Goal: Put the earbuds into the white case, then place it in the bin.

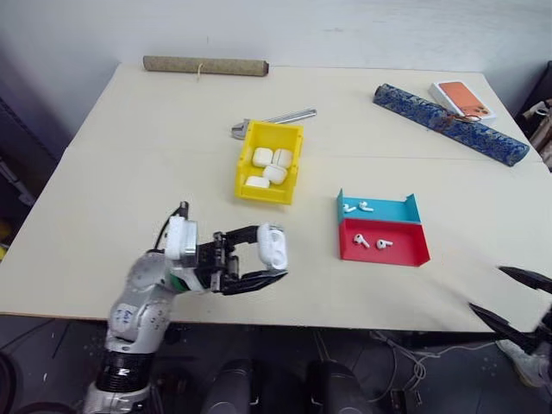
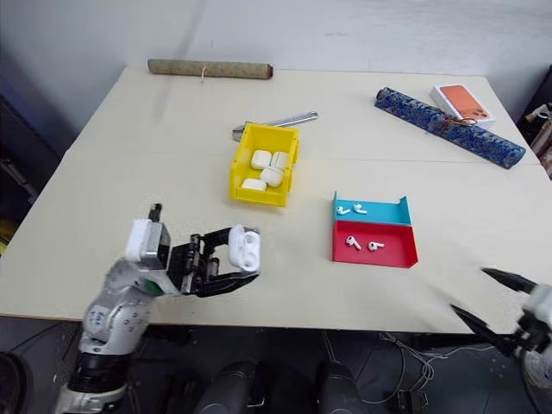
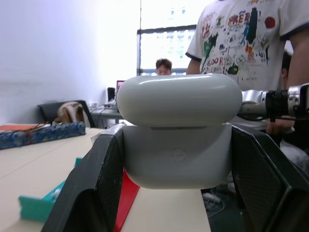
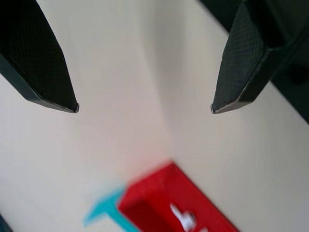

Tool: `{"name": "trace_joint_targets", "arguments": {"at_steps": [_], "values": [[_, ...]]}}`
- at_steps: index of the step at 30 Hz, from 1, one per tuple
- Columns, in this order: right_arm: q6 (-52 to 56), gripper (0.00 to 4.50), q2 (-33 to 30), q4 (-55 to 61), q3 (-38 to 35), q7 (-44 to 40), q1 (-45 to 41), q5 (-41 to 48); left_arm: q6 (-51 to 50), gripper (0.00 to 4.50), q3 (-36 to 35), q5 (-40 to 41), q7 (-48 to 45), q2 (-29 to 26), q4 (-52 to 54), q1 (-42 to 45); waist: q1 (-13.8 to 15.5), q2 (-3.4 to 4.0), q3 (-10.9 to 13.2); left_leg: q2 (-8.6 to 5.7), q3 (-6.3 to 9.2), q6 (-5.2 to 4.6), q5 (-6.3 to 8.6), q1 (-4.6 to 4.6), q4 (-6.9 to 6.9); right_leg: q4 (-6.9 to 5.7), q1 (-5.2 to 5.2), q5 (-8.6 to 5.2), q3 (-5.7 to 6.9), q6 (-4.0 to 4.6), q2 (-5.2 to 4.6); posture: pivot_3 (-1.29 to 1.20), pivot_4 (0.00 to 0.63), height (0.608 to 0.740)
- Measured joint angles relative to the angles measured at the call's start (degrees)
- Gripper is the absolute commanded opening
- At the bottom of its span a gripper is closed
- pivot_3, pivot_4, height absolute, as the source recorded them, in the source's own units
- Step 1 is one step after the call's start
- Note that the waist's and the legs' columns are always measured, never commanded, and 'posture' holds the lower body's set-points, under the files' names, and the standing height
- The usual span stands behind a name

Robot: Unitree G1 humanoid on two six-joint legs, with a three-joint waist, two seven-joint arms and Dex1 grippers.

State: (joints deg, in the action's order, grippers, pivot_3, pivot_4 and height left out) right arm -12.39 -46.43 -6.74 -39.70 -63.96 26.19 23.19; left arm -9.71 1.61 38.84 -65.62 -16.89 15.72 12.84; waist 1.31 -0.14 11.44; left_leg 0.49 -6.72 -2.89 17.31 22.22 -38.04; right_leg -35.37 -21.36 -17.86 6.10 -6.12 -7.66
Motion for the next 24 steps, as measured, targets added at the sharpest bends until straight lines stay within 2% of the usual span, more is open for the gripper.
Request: {"name": "trace_joint_targets", "arguments": {"at_steps": [4, 7, 14, 18, 22, 24], "values": [[3.1, 4.50, -1.5, 0.8, 0.2, 0.1, -2.6, 0.5, 1.1, 2.80, 1.4, 0.0, -0.5, 1.1, -0.2, 0.9, -1.4, 0.21, -0.1, 0.16, -0.15, 0.04, 0.00, -0.10, 0.00, -0.04, -0.01, -0.01, -0.04, 0.03, 0.09, 0.00, 0.150, 0.740], [10.5, 4.50, -5.8, 6.9, 3.0, 0.3, -6.3, 2.2, 2.2, 2.80, 1.4, -0.1, -0.9, 1.1, -1.1, 2.0, -1.5, 0.33, -0.2, 0.19, -0.15, 0.06, 0.00, -0.13, 0.00, -0.15, -0.07, -0.02, -0.05, 0.04, 0.09, 0.00, 0.150, 0.740], [35.3, 4.50, -17.7, 24.3, 17.6, 5.6, -23.0, 6.4, 3.7, 2.80, 0.6, -0.5, -1.4, 0.8, -3.4, 3.0, -0.6, 0.36, -0.2, 0.19, 0.08, 0.07, 0.03, 0.12, -0.09, -0.10, -0.18, -0.02, 0.14, 0.06, 0.03, 0.00, 0.150, 0.740], [44.6, 4.50, -19.4, 27.7, 30.6, 7.0, -34.9, 4.7, 4.1, 2.80, 0.4, -0.6, -0.8, 0.5, -3.2, 2.2, -0.1, 0.33, -0.2, 0.18, 0.13, 0.04, 0.05, 0.22, -0.18, 0.09, -0.15, -0.02, 0.21, 0.06, 0.03, 0.00, 0.150, 0.740], [48.7, 3.23, -18.4, 26.6, 43.1, 7.2, -47.0, -1.4, 4.0, 2.80, 0.7, -0.8, -0.3, 0.4, -2.8, 1.2, -0.1, 0.33, -0.2, 0.19, 0.12, 0.05, 0.06, 0.27, -0.17, 0.11, -0.18, -0.02, 0.25, 0.06, 0.03, 0.00, 0.150, 0.740], [48.6, 2.59, -17.8, 24.4, 47.6, 6.8, -50.1, -4.7, 4.0, 2.80, 0.7, -0.9, 0.0, 0.1, -2.7, 0.9, 0.0, 0.33, -0.2, 0.18, 0.14, 0.05, 0.06, 0.29, -0.17, 0.13, -0.17, -0.02, 0.30, 0.06, 0.03, 0.00, 0.150, 0.740]]}}
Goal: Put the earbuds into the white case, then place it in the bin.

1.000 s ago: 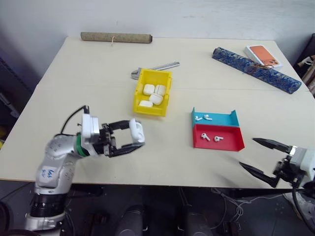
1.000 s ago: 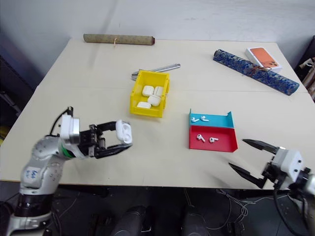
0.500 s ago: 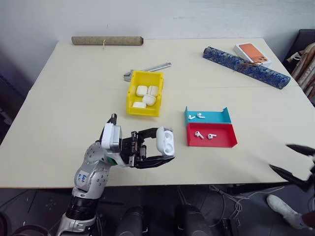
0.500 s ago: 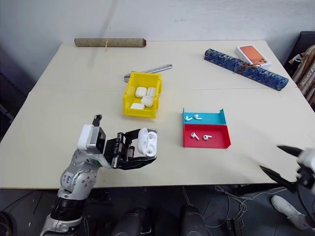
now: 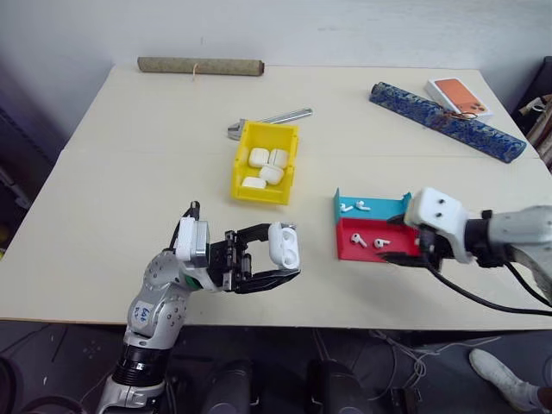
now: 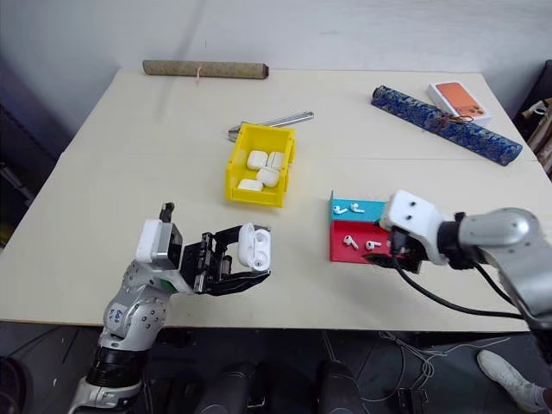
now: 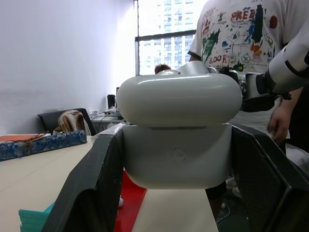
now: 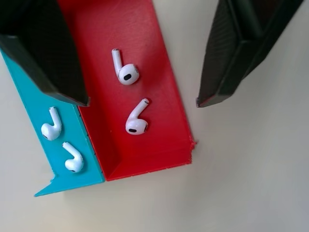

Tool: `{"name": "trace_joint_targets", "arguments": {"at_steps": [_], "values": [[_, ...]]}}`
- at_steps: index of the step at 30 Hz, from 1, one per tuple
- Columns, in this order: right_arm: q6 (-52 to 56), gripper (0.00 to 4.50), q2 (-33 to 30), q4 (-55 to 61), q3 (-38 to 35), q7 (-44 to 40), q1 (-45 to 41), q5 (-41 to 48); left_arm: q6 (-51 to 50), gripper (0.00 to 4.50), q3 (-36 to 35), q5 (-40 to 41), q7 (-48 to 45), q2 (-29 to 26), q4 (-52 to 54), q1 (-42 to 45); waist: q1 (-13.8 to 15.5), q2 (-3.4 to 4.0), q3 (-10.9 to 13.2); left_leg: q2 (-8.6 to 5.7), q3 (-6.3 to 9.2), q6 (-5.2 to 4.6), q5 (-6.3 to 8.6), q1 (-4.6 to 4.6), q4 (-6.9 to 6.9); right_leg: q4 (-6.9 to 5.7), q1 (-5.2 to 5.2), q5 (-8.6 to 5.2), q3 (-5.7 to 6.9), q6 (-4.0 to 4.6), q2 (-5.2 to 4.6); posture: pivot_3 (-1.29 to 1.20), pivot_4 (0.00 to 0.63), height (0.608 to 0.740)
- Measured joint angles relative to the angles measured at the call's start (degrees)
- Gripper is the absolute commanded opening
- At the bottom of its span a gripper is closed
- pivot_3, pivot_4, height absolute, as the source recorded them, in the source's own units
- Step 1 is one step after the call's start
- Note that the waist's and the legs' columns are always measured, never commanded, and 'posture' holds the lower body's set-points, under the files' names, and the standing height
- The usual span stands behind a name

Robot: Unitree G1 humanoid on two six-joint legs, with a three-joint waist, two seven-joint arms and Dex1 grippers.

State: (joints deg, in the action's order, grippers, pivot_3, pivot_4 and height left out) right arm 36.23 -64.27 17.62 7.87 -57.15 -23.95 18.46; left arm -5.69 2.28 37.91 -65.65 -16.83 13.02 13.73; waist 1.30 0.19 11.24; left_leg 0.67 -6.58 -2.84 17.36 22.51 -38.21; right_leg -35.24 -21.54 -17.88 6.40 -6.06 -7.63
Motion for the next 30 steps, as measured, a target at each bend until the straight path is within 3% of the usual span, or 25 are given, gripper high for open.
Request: {"name": "trace_joint_targets", "arguments": {"at_steps": [4, 8, 21, 26, 30], "values": [[-2.4, 2.59, 1.8, -6.5, 7.9, -3.3, -6.2, -7.2, 0.0, 2.80, 0.1, -0.3, 0.9, -0.2, 0.2, -0.6, -0.4, 0.00, 0.0, 0.00, -0.06, 0.00, 0.00, 0.00, 0.00, 0.04, 0.00, 0.00, 0.01, 0.00, 0.04, 0.00, 0.150, 0.740], [-4.6, 2.59, 3.2, -10.2, 11.1, -5.9, -9.4, -11.1, 0.0, 2.80, 0.3, -0.5, 1.7, -0.5, 1.2, -1.8, -0.7, 0.00, 0.0, 0.01, -0.06, 0.00, -0.01, 0.00, 0.01, 0.04, 0.00, 0.00, 0.03, 0.00, 0.06, 0.00, 0.150, 0.740], [-8.1, 2.59, 7.4, -16.0, 14.5, -11.3, -13.3, -19.1, -0.3, 2.80, 1.1, -1.1, 3.7, -1.3, 4.4, -3.5, -1.4, 0.00, 0.0, 0.01, -0.05, 0.01, -0.01, -0.02, 0.02, 0.02, 0.02, 0.00, 0.04, 0.00, 0.06, 0.00, 0.150, 0.740], [-8.0, 1.38, 8.5, -16.1, 14.4, -12.2, -13.5, -19.6, -1.0, 2.80, 1.1, -1.1, 4.1, -1.7, 4.5, -3.5, -1.4, 0.00, 0.0, 0.01, -0.05, 0.01, -0.01, -0.02, 0.02, 0.01, 0.02, 0.00, 0.03, 0.00, 0.06, 0.00, 0.150, 0.740], [-7.6, 1.38, 8.6, -16.1, 14.2, -12.4, -13.5, -20.2, -1.8, 2.80, 1.1, -1.0, 4.3, -2.0, 4.5, -3.4, -1.4, 0.00, 0.0, 0.01, -0.05, 0.02, -0.01, -0.02, 0.01, 0.01, 0.02, 0.00, 0.03, 0.00, 0.05, 0.00, 0.150, 0.740]]}}
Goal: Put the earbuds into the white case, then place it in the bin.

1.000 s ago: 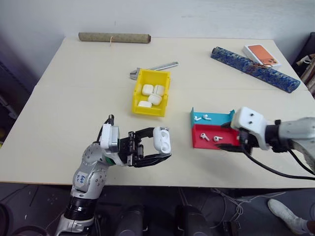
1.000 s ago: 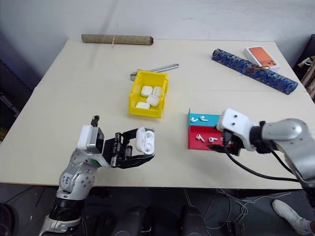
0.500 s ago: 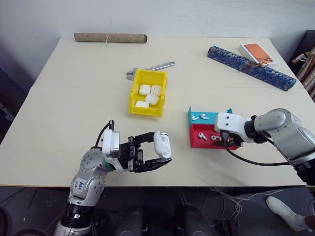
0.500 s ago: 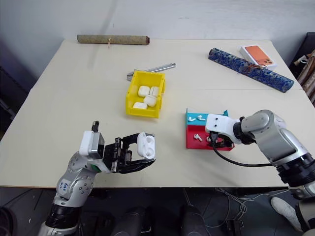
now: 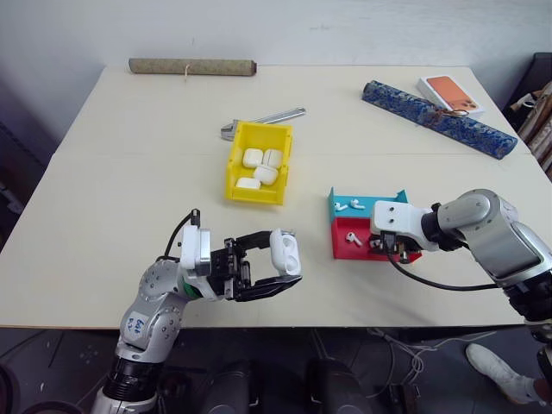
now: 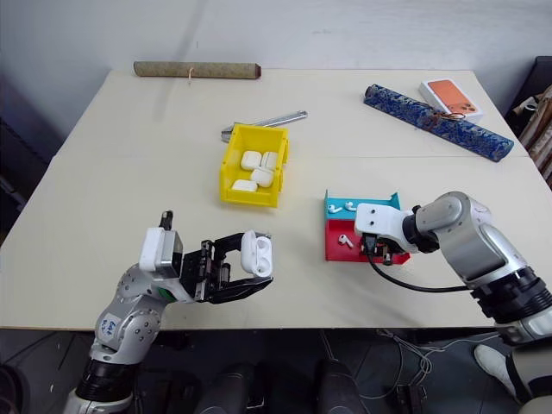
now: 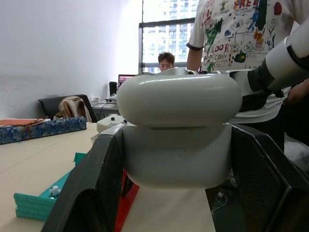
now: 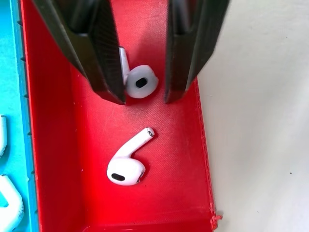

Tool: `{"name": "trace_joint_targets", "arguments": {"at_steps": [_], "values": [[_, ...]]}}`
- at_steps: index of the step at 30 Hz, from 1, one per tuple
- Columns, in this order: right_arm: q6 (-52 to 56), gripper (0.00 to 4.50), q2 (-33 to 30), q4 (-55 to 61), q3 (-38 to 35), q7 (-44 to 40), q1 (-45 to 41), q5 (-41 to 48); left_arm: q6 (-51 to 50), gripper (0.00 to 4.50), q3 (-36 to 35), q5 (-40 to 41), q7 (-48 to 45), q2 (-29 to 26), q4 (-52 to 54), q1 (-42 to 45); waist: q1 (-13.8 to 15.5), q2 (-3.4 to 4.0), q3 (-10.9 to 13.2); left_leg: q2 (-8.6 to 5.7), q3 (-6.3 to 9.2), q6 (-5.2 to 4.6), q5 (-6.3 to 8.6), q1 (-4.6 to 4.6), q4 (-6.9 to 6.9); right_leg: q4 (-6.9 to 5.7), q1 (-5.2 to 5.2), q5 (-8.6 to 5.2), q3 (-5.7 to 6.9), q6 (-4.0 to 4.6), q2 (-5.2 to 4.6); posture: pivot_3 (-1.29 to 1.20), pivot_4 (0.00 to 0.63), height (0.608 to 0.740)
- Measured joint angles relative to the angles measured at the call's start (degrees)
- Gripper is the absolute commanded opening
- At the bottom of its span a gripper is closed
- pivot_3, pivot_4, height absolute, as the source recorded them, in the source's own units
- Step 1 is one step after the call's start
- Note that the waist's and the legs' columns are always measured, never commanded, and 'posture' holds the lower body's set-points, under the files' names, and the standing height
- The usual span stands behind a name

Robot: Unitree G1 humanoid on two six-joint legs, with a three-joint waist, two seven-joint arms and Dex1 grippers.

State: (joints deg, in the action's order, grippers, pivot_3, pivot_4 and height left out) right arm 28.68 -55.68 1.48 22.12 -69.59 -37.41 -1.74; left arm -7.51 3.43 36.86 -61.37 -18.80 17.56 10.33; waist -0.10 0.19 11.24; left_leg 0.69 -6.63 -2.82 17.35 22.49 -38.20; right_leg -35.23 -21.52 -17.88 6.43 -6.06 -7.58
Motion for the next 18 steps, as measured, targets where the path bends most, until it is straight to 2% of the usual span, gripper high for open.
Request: {"name": "trace_joint_targets", "arguments": {"at_steps": [18], "values": [[-5.3, 1.38, -0.1, -3.1, -0.3, -2.8, -0.6, -1.8, -1.9, 2.80, 0.0, 0.1, 0.5, -0.1, 0.7, 0.3, 0.0, 0.00, 0.0, 0.00, 0.00, 0.00, 0.00, -0.02, 0.00, 0.01, 0.03, 0.00, 0.00, 0.00, 0.00, 0.00, 0.150, 0.740]]}}
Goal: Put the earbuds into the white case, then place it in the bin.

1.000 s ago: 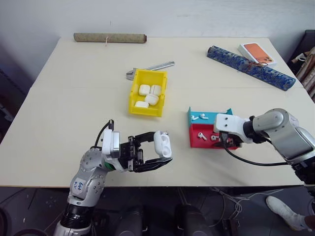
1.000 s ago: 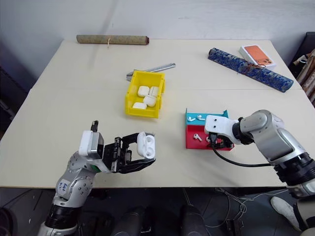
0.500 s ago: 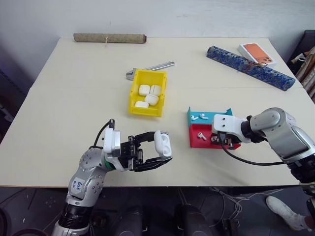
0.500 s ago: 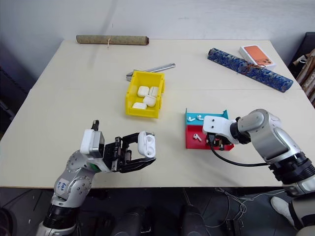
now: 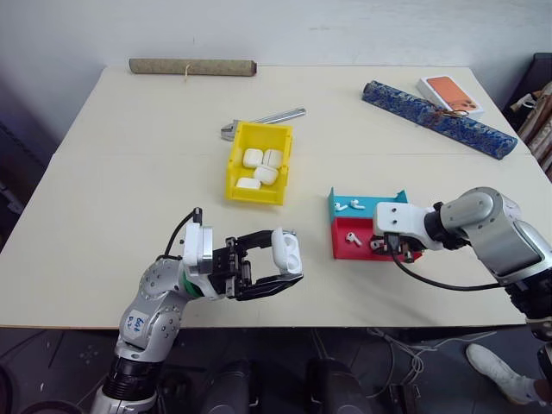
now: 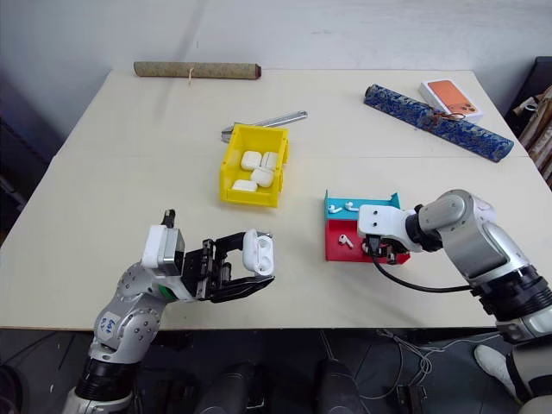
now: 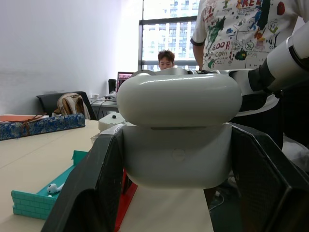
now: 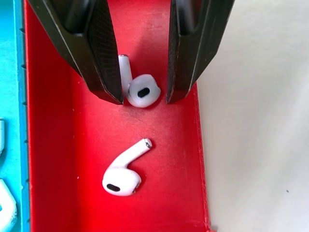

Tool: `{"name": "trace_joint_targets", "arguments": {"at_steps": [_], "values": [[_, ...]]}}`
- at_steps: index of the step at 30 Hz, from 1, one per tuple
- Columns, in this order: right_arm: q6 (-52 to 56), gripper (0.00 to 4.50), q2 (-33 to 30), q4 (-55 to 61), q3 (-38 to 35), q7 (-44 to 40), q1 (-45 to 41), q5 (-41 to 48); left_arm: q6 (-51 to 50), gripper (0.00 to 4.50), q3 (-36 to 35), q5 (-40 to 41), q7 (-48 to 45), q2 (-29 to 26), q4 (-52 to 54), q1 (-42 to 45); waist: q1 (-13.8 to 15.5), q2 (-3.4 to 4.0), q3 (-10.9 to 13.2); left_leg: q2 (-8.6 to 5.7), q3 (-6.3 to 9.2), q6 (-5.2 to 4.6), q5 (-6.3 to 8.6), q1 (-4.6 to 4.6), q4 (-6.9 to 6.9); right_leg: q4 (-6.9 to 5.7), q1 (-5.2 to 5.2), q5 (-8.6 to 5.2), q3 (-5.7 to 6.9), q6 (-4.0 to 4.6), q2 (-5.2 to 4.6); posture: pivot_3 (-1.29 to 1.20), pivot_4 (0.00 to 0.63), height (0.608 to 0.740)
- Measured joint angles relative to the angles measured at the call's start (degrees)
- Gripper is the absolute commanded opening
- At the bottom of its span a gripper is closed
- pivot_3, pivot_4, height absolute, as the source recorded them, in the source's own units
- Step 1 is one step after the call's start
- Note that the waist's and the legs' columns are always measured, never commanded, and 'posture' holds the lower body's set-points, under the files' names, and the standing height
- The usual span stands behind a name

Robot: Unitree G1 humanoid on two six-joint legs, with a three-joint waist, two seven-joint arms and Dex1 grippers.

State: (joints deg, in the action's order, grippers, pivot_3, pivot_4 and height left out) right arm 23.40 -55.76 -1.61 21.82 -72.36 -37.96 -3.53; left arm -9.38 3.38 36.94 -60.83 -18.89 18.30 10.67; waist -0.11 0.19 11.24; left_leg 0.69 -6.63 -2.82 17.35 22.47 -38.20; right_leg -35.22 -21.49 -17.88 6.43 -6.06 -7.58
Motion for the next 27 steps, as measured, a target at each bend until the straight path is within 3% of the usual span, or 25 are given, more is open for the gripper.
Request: {"name": "trace_joint_targets", "arguments": {"at_steps": [8, 13, 24, 27], "values": [[-3.0, 1.38, 0.1, -2.1, -0.1, -0.9, -0.5, -1.1, -0.2, 2.80, -0.1, 0.0, 0.1, -0.1, 0.1, 0.0, 0.0, -0.01, 0.0, 0.00, 0.00, 0.00, 0.00, -0.03, 0.00, 0.00, 0.02, 0.00, 0.00, 0.00, 0.00, 0.00, 0.150, 0.740], [-4.0, 0.44, 0.4, -3.2, -0.4, -1.4, -0.7, -1.1, -0.2, 2.80, -0.1, 0.1, 0.0, -0.1, 0.4, 0.0, 0.0, -0.02, 0.0, 0.00, 0.00, 0.00, 0.00, -0.06, 0.00, 0.00, 0.06, 0.00, -0.01, 0.00, 0.00, 0.00, 0.150, 0.740], [-2.1, 0.44, 0.9, -3.3, -2.9, -1.1, 0.6, -0.2, 0.3, 2.80, -0.1, 0.2, -0.6, 0.0, 0.4, 0.0, 0.0, -0.02, 0.0, 0.00, 0.00, 0.01, 0.01, -0.05, 0.00, 0.02, 0.05, 0.00, -0.01, 0.00, -0.02, 0.00, 0.150, 0.740], [-0.3, 0.44, 2.6, -3.1, -11.4, -2.7, 3.1, 8.9, 0.7, 2.80, -0.2, 0.9, -1.1, 0.6, -0.1, 0.6, 0.1, -0.03, 0.0, 0.00, 0.01, 0.00, 0.00, 0.00, 0.01, 0.03, 0.02, 0.00, 0.00, 0.00, -0.01, 0.00, 0.150, 0.740]]}}
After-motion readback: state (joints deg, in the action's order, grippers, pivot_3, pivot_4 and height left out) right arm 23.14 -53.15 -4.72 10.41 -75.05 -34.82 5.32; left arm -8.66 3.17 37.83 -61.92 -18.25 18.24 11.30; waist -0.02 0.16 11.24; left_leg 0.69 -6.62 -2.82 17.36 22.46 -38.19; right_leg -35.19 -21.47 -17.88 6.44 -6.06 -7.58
